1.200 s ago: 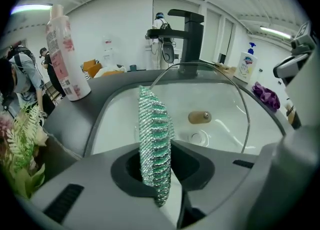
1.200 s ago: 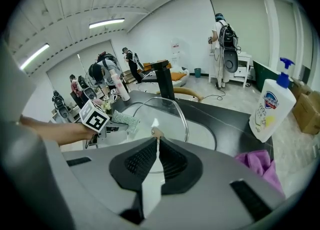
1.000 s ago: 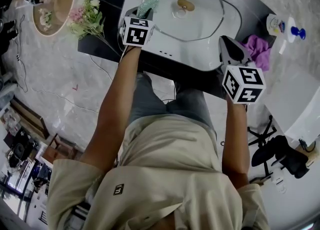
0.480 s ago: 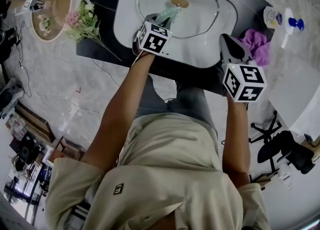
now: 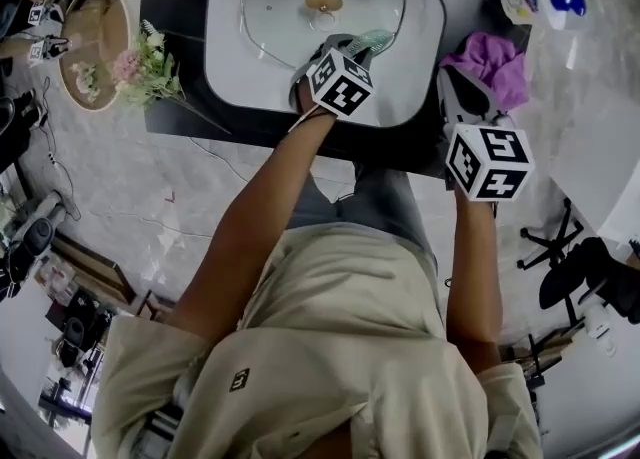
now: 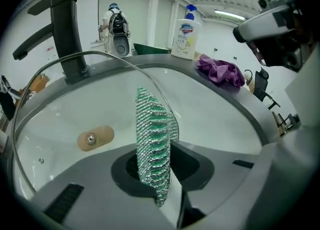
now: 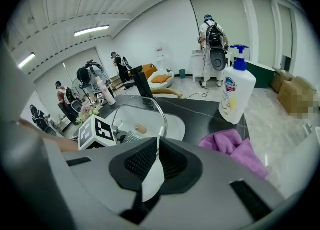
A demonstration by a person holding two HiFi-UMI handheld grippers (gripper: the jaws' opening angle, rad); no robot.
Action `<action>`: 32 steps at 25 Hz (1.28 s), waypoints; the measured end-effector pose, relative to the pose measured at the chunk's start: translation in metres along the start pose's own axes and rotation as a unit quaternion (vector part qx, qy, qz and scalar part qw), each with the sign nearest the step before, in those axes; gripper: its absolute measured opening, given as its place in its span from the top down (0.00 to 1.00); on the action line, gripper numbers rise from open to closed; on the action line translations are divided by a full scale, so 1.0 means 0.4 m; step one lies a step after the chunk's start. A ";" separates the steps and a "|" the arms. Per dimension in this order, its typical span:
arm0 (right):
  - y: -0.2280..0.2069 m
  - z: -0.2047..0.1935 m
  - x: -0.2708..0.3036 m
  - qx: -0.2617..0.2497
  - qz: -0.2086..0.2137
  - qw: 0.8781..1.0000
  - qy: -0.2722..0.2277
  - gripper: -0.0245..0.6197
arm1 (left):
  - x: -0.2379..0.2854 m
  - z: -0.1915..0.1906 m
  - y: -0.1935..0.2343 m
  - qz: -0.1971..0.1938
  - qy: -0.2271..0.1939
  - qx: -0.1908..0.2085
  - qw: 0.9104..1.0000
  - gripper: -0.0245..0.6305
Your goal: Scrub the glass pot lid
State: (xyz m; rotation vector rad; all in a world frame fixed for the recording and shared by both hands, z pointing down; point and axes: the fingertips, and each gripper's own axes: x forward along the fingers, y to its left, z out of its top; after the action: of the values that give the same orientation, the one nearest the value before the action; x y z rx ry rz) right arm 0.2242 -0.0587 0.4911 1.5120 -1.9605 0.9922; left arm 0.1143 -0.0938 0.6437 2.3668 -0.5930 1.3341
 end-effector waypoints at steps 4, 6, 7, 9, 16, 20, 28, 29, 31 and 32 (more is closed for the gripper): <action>-0.018 -0.007 -0.009 0.008 -0.003 1.000 -0.002 0.92 | -0.001 0.002 0.002 -0.003 0.003 0.008 1.000 0.83; -0.018 -0.008 -0.008 0.009 -0.002 1.000 -0.002 0.92 | -0.002 0.000 0.002 -0.002 0.004 0.008 1.000 0.83; -0.017 -0.007 -0.006 0.008 -0.001 1.000 -0.002 0.92 | -0.003 -0.002 0.002 -0.002 0.005 0.007 1.000 0.83; -0.013 -0.003 -0.001 0.006 0.001 1.000 -0.002 0.92 | -0.005 -0.008 0.005 -0.002 0.005 0.004 1.000 0.83; 0.024 0.012 0.030 -0.008 0.013 1.000 0.004 0.92 | -0.027 -0.076 0.060 0.008 0.021 -0.011 1.000 0.83; 0.053 0.014 0.057 -0.017 0.021 1.000 0.012 0.92 | -0.054 -0.112 0.125 0.027 0.025 -0.015 0.999 0.83; 0.143 0.040 0.102 -0.040 0.044 0.998 0.015 0.92 | -0.126 -0.199 0.259 0.073 0.043 -0.028 0.996 0.83; 0.153 0.043 0.106 -0.043 0.047 0.998 0.015 0.92 | -0.136 -0.208 0.275 0.081 0.048 -0.024 0.995 0.83; 0.169 0.049 0.109 -0.046 0.049 0.998 0.015 0.92 | -0.155 -0.223 0.304 0.093 0.055 -0.016 0.994 0.83; 0.175 0.052 0.109 -0.048 0.050 0.997 0.015 0.92 | -0.163 -0.229 0.318 0.098 0.059 -0.014 0.993 0.83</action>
State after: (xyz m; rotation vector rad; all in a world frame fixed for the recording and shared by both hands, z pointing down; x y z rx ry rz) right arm 0.1462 -0.0925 0.4919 1.3507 -2.0491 0.9426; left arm -0.0478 -0.1442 0.6450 2.2368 -0.8208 1.5260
